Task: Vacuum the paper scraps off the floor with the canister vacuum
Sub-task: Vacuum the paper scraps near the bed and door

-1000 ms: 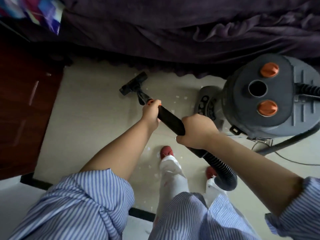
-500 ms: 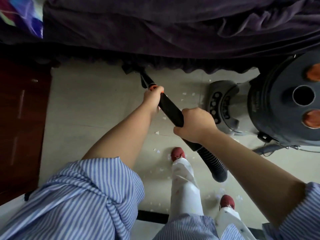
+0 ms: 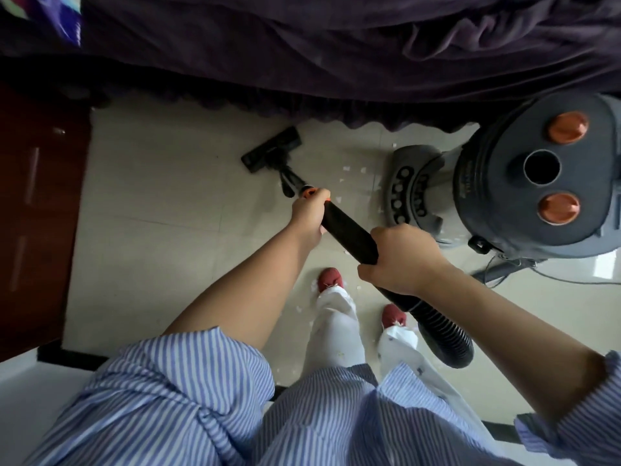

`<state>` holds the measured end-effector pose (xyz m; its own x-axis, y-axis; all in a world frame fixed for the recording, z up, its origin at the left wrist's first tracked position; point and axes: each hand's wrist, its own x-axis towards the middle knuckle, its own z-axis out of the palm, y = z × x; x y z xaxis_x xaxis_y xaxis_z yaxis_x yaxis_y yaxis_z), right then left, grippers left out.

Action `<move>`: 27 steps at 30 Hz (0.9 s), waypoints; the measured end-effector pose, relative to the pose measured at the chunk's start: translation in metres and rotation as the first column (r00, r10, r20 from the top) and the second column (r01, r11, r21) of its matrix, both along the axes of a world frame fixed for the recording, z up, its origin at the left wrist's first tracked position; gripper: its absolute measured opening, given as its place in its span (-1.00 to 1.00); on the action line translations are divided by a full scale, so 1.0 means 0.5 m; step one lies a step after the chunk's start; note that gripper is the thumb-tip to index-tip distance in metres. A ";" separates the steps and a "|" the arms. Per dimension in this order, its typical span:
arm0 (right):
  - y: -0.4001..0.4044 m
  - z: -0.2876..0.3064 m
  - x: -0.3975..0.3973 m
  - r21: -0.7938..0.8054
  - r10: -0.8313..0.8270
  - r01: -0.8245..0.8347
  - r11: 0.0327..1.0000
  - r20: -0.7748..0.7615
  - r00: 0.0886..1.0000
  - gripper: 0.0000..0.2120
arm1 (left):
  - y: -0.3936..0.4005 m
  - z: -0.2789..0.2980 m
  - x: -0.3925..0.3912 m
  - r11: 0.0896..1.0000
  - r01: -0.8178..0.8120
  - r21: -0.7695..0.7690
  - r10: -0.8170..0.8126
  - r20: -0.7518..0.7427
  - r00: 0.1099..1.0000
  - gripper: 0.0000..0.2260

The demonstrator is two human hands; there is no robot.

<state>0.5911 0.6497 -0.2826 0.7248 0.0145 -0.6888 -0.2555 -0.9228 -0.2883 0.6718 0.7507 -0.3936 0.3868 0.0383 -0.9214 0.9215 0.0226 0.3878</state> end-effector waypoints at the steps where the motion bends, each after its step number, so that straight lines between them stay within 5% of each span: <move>1: -0.003 0.007 -0.010 0.007 0.010 -0.010 1.000 -0.002 1.000 -0.74 | -0.002 0.006 -0.014 1.000 -0.005 -0.003 0.005 0.001 1.000 -0.84; 6: -0.038 0.044 -0.102 0.013 0.094 -0.094 0.995 0.015 0.995 -0.75 | -0.019 0.034 -0.119 0.998 -0.067 -0.009 0.067 0.008 0.998 -0.96; 21: -0.199 0.093 -0.387 -0.028 0.282 -0.282 0.959 -0.027 0.959 -0.77 | -0.165 0.093 -0.453 0.995 -0.093 -0.032 0.094 0.038 0.995 -0.75; 27: -0.210 0.124 -0.427 -0.004 0.335 -0.335 0.942 0.006 0.942 -0.79 | -0.172 0.117 -0.512 0.948 -0.303 -0.097 0.308 0.044 0.950 -0.74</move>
<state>0.3779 0.5448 -0.2208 0.6827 0.2551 -0.6847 0.0702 -0.9556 -0.2861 0.4157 0.6646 -0.3352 0.4222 0.0834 -0.9026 0.8409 0.3359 0.4244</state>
